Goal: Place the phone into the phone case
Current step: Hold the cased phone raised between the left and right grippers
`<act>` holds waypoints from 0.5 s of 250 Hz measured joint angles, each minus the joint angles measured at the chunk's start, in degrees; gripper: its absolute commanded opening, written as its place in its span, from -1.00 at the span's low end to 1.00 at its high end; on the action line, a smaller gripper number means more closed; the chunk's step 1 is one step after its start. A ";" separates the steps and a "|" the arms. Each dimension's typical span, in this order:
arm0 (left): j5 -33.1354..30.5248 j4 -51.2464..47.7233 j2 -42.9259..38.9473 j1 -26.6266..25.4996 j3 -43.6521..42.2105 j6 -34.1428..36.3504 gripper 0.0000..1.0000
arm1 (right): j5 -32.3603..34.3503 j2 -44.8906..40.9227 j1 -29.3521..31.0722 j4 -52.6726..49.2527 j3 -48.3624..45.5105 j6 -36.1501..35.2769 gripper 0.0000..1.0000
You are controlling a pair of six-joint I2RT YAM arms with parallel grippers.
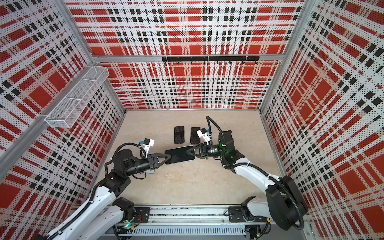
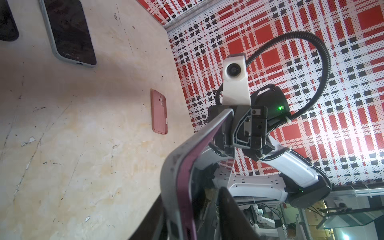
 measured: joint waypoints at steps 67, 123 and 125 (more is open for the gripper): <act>1.40 2.10 -0.04 -0.07 0.04 -1.53 -0.60 | -1.27 0.00 -1.55 2.51 -0.07 2.03 -1.00; 1.62 3.69 0.31 -0.48 0.46 -2.43 -0.94 | -2.10 0.02 -2.51 3.80 -0.13 2.14 -1.00; 1.64 3.72 0.33 -0.50 0.46 -2.45 -0.95 | -2.12 0.02 -2.56 3.80 -0.13 2.16 -1.00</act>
